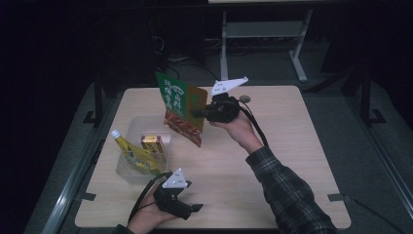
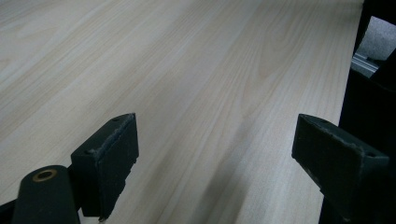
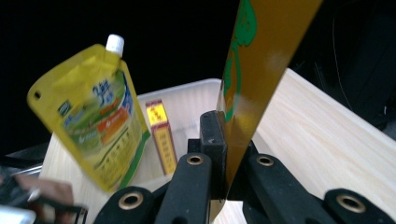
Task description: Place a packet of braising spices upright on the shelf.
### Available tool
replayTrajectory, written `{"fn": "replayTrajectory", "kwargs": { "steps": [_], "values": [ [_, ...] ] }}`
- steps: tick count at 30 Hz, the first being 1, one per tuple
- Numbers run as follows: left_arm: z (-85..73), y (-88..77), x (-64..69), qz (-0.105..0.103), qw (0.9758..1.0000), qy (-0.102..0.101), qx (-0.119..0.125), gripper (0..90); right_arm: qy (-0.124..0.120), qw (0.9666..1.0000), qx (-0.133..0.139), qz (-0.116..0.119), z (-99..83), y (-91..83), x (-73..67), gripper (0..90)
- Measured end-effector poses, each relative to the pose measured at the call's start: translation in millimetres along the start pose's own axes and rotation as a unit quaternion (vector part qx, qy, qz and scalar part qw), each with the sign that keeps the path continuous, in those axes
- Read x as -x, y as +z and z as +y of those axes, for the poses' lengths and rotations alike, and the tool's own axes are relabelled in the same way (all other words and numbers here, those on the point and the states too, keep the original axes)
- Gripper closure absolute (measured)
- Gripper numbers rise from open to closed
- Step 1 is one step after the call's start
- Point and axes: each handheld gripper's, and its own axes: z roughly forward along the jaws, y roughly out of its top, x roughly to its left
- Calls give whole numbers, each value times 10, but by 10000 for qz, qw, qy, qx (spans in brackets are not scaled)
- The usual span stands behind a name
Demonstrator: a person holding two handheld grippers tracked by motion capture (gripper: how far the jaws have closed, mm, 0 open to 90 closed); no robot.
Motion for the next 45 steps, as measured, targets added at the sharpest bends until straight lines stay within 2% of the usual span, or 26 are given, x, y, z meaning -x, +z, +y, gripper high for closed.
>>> {"fn": "replayTrajectory", "kwargs": {
  "steps": [10,11,22,32,38,45],
  "values": [
    [-5,23,-8,-64,10000,-4,-76,142,-156,9998,-60,82,292,488,-18,899],
    [-6,22,-9,-67,9999,-3,-75,142,-203,9997,-79,65,305,529,-12,899],
    [-2,18,-3,-62,10000,39,-65,142,-85,9999,-10,90,360,936,-22,899],
    [6,11,4,-68,9999,69,-109,142,-29,9999,0,105,318,1122,-32,899],
    [7,11,6,-89,9998,95,-153,142,-120,9998,-104,77,285,1209,-65,899],
    [6,24,19,-109,9999,78,-91,141,-124,9998,-136,113,241,1291,-103,899]
  ]
}}
